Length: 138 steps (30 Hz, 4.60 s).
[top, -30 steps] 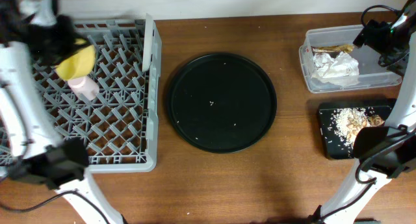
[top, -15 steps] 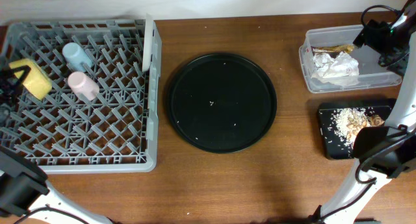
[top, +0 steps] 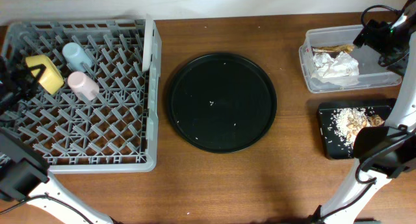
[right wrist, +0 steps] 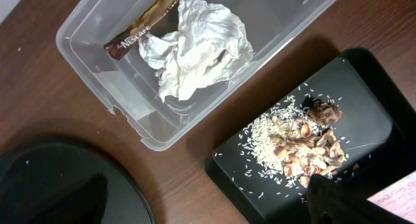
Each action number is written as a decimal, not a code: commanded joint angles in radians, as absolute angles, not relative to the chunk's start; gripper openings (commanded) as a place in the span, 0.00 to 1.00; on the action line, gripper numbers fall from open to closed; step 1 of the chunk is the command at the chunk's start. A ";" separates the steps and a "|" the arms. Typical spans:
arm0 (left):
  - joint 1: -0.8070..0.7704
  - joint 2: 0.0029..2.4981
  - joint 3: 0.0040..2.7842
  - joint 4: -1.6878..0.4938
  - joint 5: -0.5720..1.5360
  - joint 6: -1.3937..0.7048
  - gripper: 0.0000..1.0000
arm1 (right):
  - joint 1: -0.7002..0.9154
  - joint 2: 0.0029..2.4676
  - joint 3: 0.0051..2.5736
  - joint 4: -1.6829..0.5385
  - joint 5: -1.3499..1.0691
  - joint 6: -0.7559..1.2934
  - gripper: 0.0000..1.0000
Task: Sort waste into correct bins and load items into the dishwasher rack
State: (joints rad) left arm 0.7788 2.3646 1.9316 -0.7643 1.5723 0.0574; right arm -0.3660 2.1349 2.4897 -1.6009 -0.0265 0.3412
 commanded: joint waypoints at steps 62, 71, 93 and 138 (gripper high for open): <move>0.589 2.128 1.957 -0.932 0.137 -0.273 0.00 | -0.367 2.129 2.497 -1.601 -0.022 0.353 0.98; 0.625 2.128 1.936 -1.001 0.082 -0.230 0.00 | -0.367 2.129 2.497 -1.601 -0.022 0.353 0.98; 0.740 1.417 1.932 -1.553 0.316 -0.455 0.99 | -0.367 2.129 2.497 -1.602 -0.022 0.353 0.98; 0.009 0.115 0.025 0.188 0.175 0.286 0.99 | -0.367 2.129 2.497 -1.601 -0.022 0.353 0.98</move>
State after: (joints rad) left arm 0.0113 0.1654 0.0875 0.1661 0.2268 0.2775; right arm -0.3660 2.1349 2.4897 -1.5997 -0.0265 0.3412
